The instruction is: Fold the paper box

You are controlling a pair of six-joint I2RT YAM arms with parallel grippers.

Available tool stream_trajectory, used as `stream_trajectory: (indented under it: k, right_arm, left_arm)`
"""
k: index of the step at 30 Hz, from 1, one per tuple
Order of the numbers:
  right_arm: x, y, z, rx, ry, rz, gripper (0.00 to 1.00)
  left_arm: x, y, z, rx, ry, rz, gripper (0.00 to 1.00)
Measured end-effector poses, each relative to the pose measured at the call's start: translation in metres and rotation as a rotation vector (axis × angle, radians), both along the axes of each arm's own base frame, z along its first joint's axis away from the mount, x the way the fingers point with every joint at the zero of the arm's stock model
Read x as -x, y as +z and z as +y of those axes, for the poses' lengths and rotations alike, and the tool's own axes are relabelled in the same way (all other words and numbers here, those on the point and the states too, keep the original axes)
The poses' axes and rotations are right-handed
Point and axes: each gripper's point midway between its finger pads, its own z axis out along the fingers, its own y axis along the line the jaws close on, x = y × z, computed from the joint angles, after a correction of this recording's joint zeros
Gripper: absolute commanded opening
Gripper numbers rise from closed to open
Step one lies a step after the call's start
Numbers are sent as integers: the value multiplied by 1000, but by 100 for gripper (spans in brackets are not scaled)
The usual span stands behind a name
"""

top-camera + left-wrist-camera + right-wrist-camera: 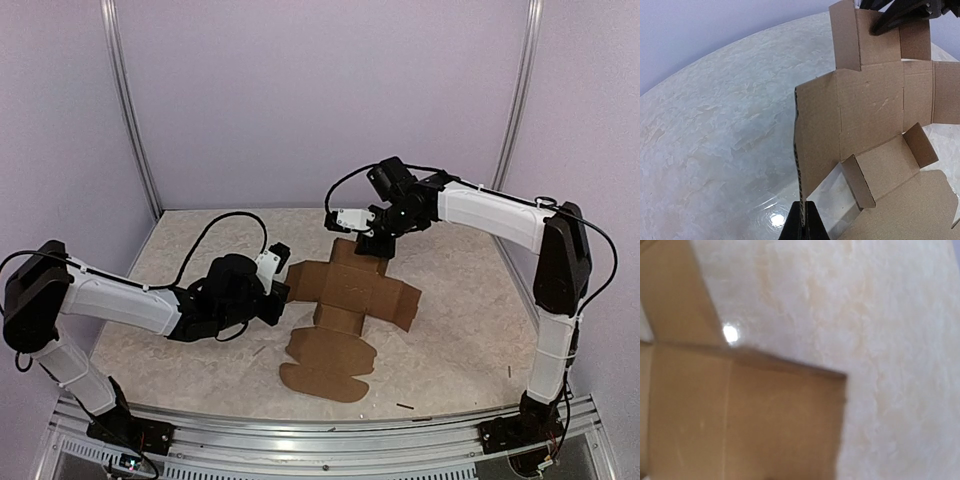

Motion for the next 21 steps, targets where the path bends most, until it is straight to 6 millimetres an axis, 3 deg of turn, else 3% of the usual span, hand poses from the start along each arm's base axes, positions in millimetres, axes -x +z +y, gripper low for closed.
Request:
stream_trajectory:
  k: [6, 21]
  right_arm:
    - [1, -3, 2, 4, -4, 0, 3]
    - [24, -28, 9, 79, 9, -72, 5]
  left_arm:
    - [0, -2, 0, 8, 10, 6, 0]
    - [-5, -21, -1, 12, 48, 32, 0]
